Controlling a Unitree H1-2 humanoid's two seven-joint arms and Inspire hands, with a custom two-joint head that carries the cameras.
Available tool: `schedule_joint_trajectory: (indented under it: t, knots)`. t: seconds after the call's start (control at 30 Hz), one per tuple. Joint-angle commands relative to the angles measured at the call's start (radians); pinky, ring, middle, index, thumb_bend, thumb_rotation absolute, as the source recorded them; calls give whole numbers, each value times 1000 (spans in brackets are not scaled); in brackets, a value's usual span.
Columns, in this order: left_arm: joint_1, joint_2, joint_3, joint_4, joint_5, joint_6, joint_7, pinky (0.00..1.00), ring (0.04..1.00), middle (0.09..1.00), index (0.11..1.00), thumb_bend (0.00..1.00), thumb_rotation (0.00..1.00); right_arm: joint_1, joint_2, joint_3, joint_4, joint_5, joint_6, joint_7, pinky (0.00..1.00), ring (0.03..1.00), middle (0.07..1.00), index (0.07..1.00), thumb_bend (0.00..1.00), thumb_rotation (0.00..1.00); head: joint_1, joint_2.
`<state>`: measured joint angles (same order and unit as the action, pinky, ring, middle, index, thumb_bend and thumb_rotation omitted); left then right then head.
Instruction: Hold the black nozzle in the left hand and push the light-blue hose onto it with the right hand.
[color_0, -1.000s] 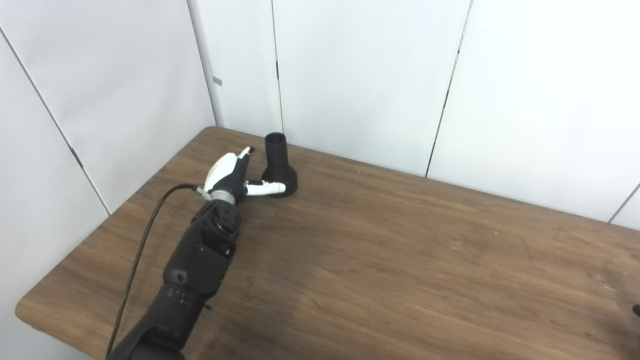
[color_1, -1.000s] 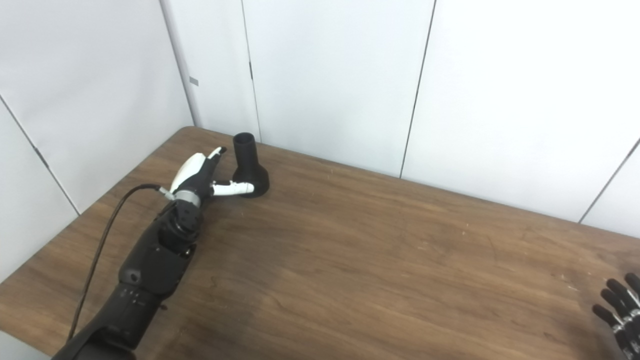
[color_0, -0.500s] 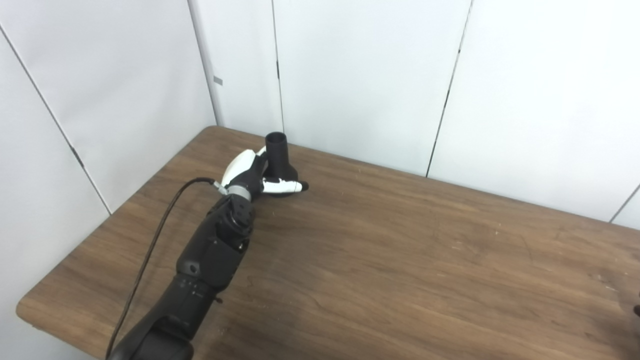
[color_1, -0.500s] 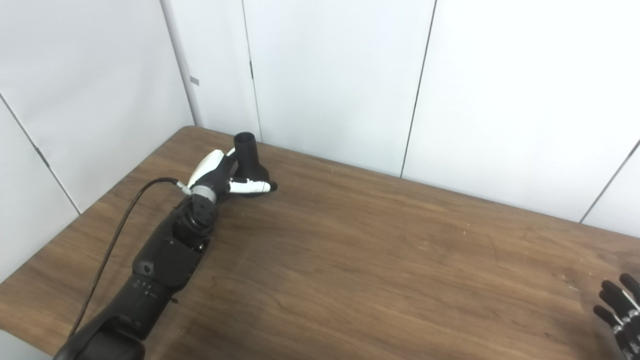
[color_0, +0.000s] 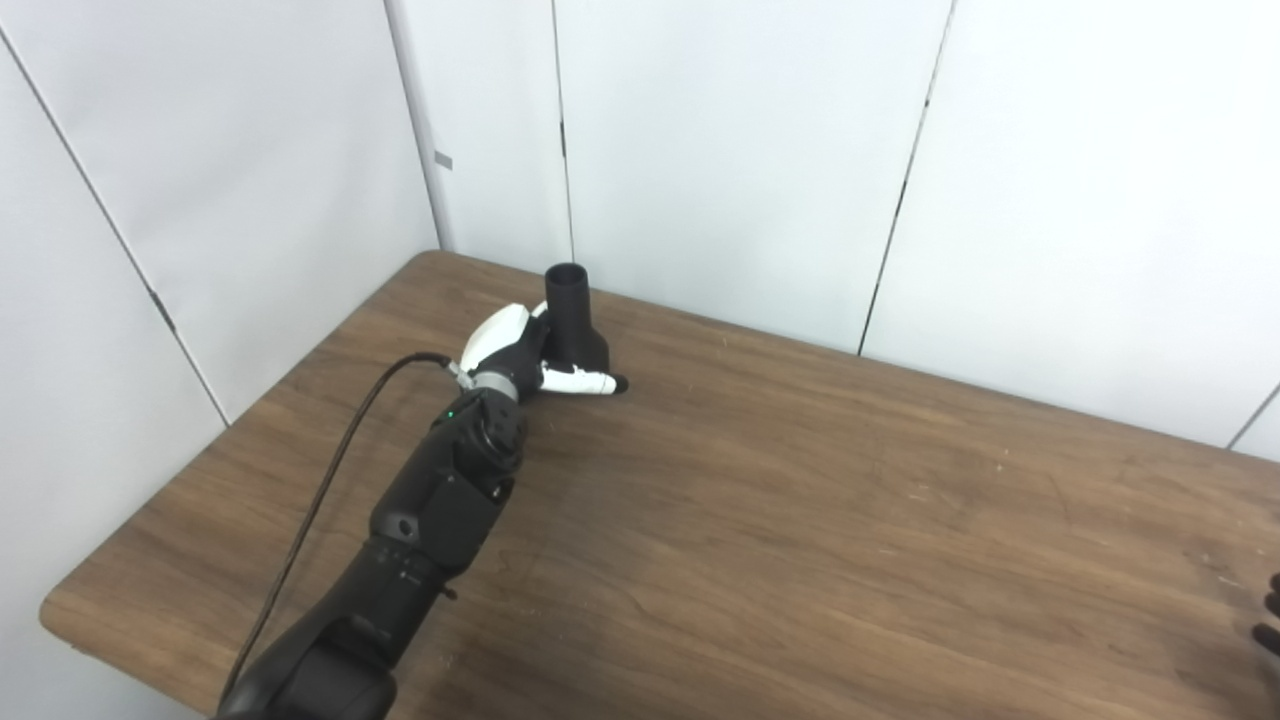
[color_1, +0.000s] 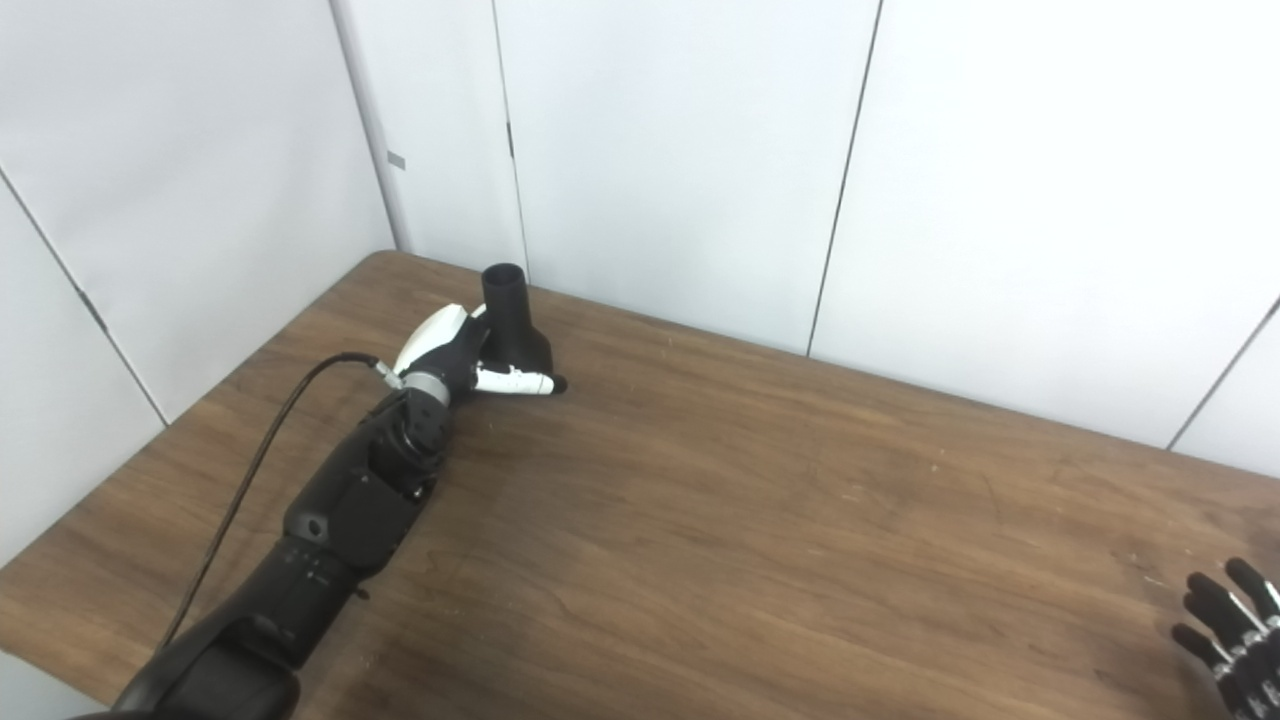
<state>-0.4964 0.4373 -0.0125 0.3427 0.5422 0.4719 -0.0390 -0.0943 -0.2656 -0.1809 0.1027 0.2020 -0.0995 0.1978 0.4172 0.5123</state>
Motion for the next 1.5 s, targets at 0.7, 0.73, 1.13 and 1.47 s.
schedule_joint_trajectory:
  t: [0.7, 0.73, 1.13, 1.47]
  knots:
    - [-77, 20, -33, 57, 8, -30, 87, 1000, 943, 856, 837, 928, 249, 17, 25, 15, -35, -22, 26, -43, 810, 875, 810, 901, 681, 1000, -26, 8]
    - [-79, 19, -36, 62, 5, -32, 90, 1000, 939, 843, 817, 919, 235, 17, 25, 16, -41, -26, 30, -47, 810, 874, 810, 900, 679, 1000, -26, 8]
    - [-88, 3, -3, 57, -78, -24, 87, 1000, 844, 676, 639, 838, 53, 22, 34, 18, -63, -44, 41, -58, 812, 865, 797, 905, 675, 1000, -29, 19]
    - [-78, -2, 6, 57, -112, -42, 108, 1000, 654, 458, 529, 519, 0, 31, 33, 11, -74, -18, 44, -47, 824, 873, 794, 962, 673, 1000, -31, 23]
